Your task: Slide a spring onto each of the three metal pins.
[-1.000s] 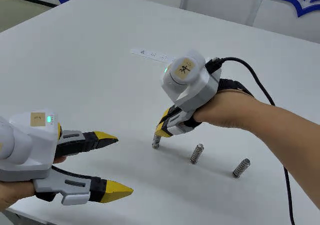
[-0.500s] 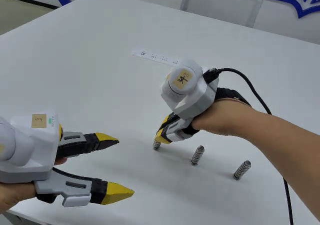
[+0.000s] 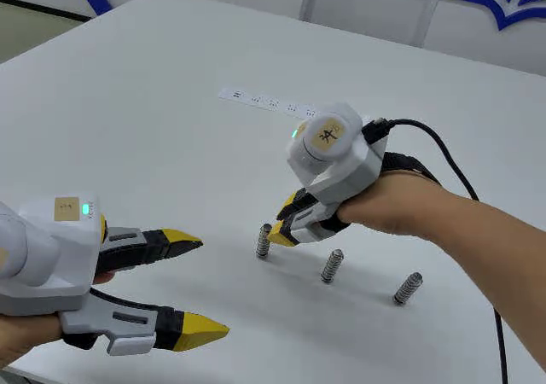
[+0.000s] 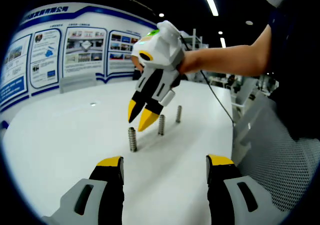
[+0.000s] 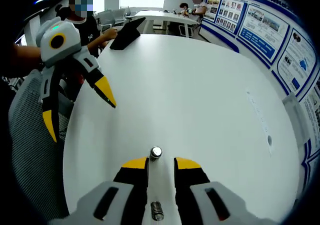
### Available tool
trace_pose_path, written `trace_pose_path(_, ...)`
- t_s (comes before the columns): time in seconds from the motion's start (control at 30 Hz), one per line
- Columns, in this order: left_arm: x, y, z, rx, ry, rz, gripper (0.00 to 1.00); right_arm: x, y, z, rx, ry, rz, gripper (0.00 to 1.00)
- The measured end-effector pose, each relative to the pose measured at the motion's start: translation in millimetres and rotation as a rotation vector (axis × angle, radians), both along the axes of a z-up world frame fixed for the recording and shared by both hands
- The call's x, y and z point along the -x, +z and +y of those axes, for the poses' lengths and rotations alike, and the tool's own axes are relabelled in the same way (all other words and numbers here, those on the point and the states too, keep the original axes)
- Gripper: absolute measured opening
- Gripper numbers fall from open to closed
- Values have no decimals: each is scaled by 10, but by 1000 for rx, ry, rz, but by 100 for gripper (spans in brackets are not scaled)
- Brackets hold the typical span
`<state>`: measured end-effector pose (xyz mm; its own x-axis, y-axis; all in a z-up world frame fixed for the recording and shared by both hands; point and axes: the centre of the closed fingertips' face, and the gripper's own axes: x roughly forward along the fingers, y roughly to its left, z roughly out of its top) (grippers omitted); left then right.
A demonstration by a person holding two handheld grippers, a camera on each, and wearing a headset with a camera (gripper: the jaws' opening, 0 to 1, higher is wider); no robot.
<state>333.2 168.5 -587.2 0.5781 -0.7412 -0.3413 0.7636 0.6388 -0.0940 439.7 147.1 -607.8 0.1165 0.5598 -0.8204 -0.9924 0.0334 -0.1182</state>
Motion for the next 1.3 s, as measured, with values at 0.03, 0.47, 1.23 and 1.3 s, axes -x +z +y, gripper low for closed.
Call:
trace_pose_path(0.03,-4,-1,1,-1,0,1,68,-2,15,-31,-5,-9,3,21)
trace_pose_path(0.47,-42,22,12,-4,4,-1,69,-9,189,-317,-97,-77,2,27)
trace_pose_path(1.23,-134,107,25,-5,5,-7,70,-97,384,-997,-244,-251,-38,45)
trace_pose_path(1.3,-142,113,21,-7,3,-7,70,-95,404,-1063,-260,-271,-40,46)
